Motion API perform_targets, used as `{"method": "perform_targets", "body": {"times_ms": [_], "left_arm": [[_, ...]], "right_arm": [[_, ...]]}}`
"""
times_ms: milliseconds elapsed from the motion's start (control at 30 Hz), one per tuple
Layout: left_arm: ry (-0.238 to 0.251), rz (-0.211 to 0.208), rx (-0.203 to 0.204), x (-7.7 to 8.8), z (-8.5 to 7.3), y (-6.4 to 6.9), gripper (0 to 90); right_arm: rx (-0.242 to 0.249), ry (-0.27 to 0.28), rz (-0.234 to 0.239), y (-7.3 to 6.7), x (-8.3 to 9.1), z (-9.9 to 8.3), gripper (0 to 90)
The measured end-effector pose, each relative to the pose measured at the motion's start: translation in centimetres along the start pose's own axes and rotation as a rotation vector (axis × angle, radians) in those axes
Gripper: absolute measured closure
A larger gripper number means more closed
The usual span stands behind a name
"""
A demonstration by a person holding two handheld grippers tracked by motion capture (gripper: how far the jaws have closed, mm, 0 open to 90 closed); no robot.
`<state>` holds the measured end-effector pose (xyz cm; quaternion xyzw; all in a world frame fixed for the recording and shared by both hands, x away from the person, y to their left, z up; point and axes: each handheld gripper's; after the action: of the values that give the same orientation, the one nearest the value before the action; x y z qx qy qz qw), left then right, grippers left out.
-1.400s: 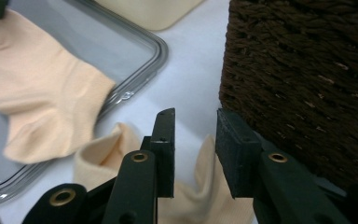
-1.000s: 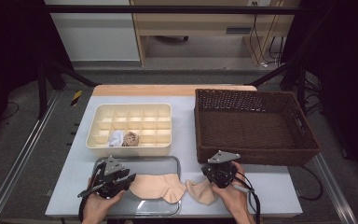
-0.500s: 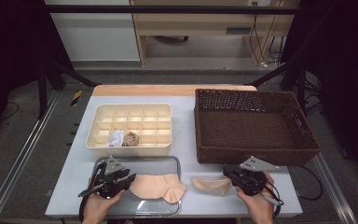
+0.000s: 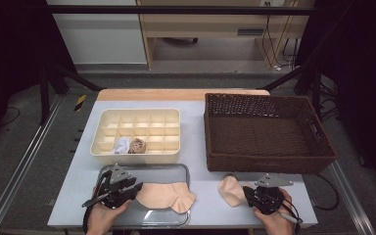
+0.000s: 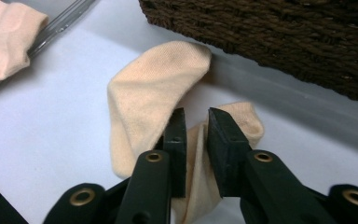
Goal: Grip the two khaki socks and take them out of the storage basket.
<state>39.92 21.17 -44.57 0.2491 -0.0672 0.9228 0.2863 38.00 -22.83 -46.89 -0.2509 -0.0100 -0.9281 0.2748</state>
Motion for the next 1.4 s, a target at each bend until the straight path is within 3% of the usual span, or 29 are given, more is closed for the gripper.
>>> {"method": "perform_targets", "body": {"times_ms": [67,333,433,533,667,800,833,933,967,1000,1167,1300,1333,1367,1400], "left_arm": [[0.001,0.0,-0.001,0.0,0.0,0.0,66.3],[0.0,0.0,-0.001,-0.1,0.0,0.0,66.2],[-0.005,-0.001,-0.003,-0.1,0.0,0.0,66.2],[0.0,-0.001,-0.002,-0.1,0.0,0.0,66.2],[-0.003,0.001,0.002,-0.1,0.0,0.0,66.5],[-0.008,0.005,0.001,-0.1,0.0,-0.1,68.4],[-0.01,0.008,0.001,-0.1,0.0,0.0,69.6],[-0.021,0.011,-0.004,-0.1,0.0,0.0,74.8],[-0.026,0.016,-0.005,-0.2,0.0,-0.1,74.8],[-0.034,0.022,-0.001,-0.1,0.0,-0.1,78.2],[-0.037,0.031,0.01,-0.1,0.0,-0.3,84.8],[-0.035,0.027,0.007,-0.1,0.0,-0.2,85.0],[-0.031,0.029,0.009,-0.1,0.0,-0.1,83.1],[-0.029,0.028,0.008,-0.1,0.0,-0.1,83.1],[-0.023,0.026,0.004,0.1,0.0,-0.2,80.6]], "right_arm": [[0.001,0.014,0.002,0.0,0.2,0.3,73.6],[0.005,0.154,-0.012,0.0,1.5,3.2,70.2],[-0.004,0.151,-0.004,-0.2,1.2,3.4,69.7],[-0.02,0.113,0.023,-0.4,-0.1,3.0,67.3],[-0.07,0.049,0.017,0.3,-2.1,2.4,63.6],[-0.071,0.018,0.018,0.3,-2.6,2.0,64.4],[-0.071,0.01,0.022,0.2,-2.7,1.9,65.6],[-0.074,-0.017,0.051,0.1,-2.9,1.8,83.4],[-0.074,-0.017,0.051,0.1,-2.9,1.8,83.4],[-0.061,-0.026,0.065,0.0,-2.8,2.0,90.0],[-0.033,0.014,0.064,-0.4,-2.3,2.8,90.0],[-0.025,0.05,0.079,-0.7,-2.1,3.4,89.5],[-0.027,0.043,0.053,-0.4,-2.3,3.4,78.0],[-0.027,0.043,0.053,-0.4,-2.3,3.4,78.0],[-0.042,0.026,0.023,0.1,-2.4,3.1,73.3]]}}
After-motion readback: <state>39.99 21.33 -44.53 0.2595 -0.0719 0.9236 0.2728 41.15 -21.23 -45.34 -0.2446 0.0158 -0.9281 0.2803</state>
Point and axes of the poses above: each handheld gripper's, and its own axes: x roughly backward along the jaws, z roughly out of its top, y roughly to its right, and after that the axes turned 15 degrees about y, right-handed
